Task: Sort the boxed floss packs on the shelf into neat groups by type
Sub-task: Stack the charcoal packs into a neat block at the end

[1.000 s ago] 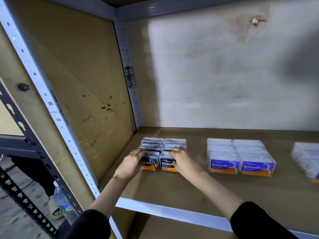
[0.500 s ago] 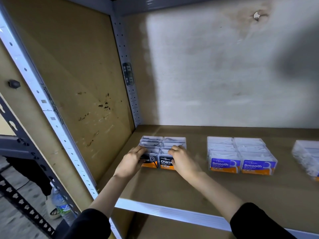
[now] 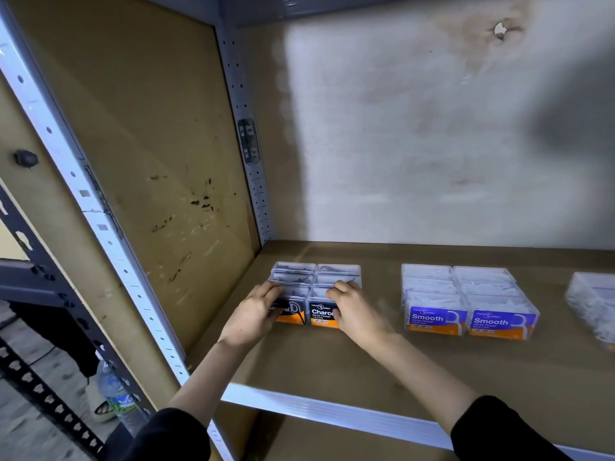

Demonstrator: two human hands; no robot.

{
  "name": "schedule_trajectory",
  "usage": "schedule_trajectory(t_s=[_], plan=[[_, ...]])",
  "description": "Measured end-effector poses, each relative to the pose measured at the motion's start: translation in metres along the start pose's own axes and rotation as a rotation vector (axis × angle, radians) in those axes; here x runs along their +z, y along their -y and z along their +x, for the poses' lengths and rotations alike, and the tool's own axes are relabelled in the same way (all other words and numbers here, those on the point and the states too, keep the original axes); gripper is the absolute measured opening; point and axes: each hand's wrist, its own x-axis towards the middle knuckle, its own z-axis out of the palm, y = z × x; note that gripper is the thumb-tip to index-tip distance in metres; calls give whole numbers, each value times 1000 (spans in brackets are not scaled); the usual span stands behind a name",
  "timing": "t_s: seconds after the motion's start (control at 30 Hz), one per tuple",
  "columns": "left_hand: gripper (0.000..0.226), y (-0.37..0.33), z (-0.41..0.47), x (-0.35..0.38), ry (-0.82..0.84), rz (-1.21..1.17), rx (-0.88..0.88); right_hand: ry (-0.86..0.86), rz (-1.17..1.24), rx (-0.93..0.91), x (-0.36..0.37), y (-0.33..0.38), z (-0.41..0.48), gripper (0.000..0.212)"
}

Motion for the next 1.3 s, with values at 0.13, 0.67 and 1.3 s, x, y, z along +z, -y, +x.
schedule_trajectory(t_s=[0.13, 0.67, 1.3], plan=[[35, 4, -2, 2, -56, -48, 23, -152, 72, -63, 1, -1, -1, 26], [36, 12, 20, 31, -485, -1074, -739, -546, 1112, 779, 22, -22, -2, 36], [37, 18, 46, 42, -299, -1551, -752, -495, 1825, 910, 33, -14, 24, 30]])
